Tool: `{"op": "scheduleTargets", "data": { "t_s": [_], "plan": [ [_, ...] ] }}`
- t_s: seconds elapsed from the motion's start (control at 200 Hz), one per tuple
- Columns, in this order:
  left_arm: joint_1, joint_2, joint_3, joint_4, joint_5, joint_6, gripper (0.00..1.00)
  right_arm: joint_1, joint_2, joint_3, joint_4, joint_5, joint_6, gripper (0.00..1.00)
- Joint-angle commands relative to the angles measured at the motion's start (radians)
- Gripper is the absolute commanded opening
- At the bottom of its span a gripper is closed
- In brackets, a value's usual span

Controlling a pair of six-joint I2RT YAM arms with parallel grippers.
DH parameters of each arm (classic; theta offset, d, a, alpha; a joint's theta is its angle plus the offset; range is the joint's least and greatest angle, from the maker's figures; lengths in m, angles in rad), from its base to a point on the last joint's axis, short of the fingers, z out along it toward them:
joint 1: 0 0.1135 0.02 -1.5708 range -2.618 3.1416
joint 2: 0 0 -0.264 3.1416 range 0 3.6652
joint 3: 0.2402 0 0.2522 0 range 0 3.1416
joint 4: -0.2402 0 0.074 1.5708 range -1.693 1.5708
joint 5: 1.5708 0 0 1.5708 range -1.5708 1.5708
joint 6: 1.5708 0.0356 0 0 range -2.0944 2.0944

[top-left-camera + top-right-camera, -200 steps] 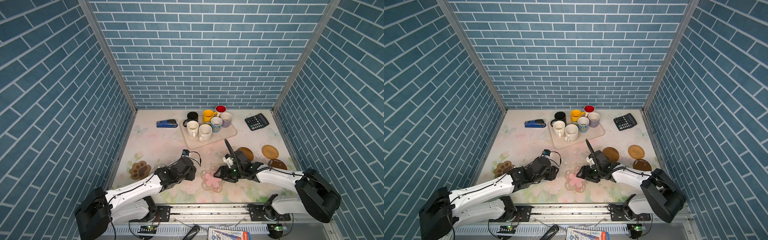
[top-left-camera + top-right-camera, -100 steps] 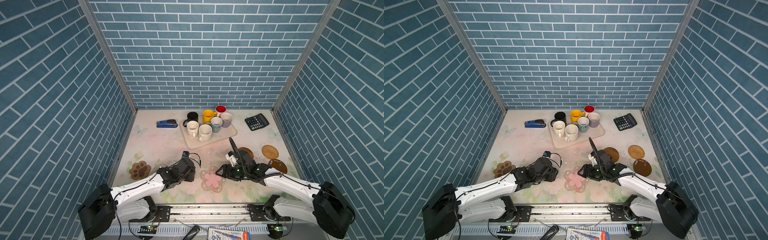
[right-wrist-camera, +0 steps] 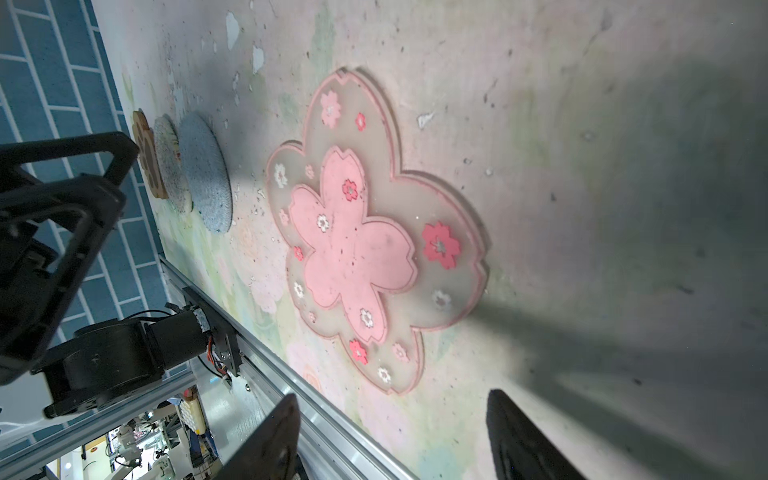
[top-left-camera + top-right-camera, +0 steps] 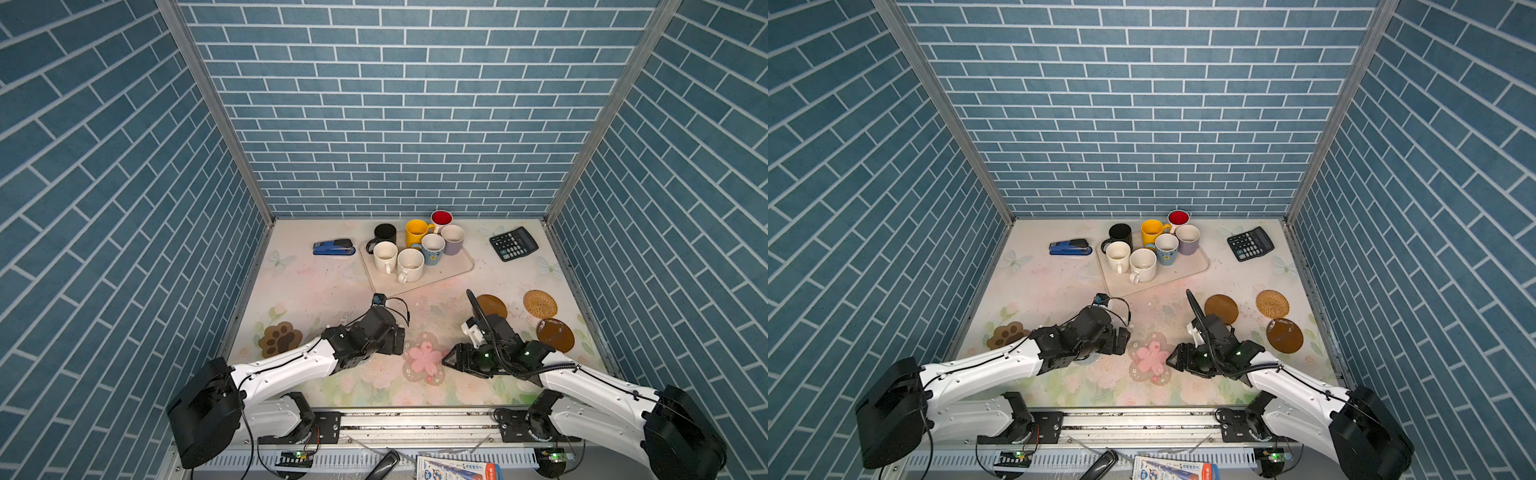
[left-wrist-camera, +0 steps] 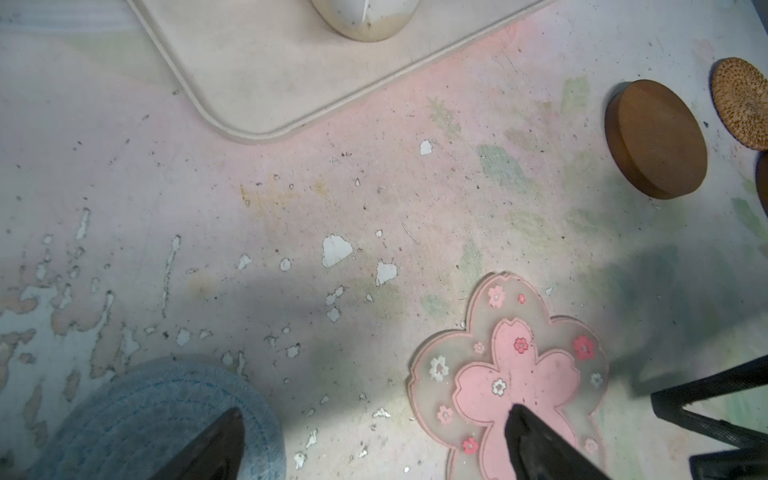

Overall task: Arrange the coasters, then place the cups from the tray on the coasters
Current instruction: 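Press both grippers on the pink flower coaster and slide it toward the light blue coaster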

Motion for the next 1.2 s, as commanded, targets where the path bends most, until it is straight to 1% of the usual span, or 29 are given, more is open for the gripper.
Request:
{"op": "scheduleTargets", "data": {
  "t_s": [0.0,0.135,0.3,0.495,0.595,0.89,1.195],
  "plan": [
    [0.005,-0.049,0.02,-0.046,-0.052,0.015,0.99,0.004,0.019,-0.031,0.051,-0.015,0.045,0.72],
    [0.008,-0.097,0.021,-0.091,-0.087,0.019,0.99,0.005,0.067,-0.041,0.121,-0.034,0.065,0.72],
    [0.012,-0.141,0.003,-0.111,-0.095,0.019,0.99,0.014,0.117,-0.039,0.186,-0.054,0.088,0.72],
    [0.017,-0.176,-0.028,-0.112,-0.099,0.016,0.99,0.039,0.158,-0.032,0.23,-0.054,0.112,0.72],
    [0.017,-0.192,-0.036,-0.12,-0.101,0.016,0.99,0.051,0.187,-0.035,0.284,-0.054,0.139,0.72],
    [0.018,-0.245,-0.053,-0.193,-0.122,0.024,0.99,0.083,0.306,-0.003,0.418,-0.034,0.199,0.72],
    [0.035,-0.34,-0.096,-0.236,-0.122,0.018,0.99,0.102,0.423,0.055,0.493,-0.021,0.221,0.72]
  ]
}}
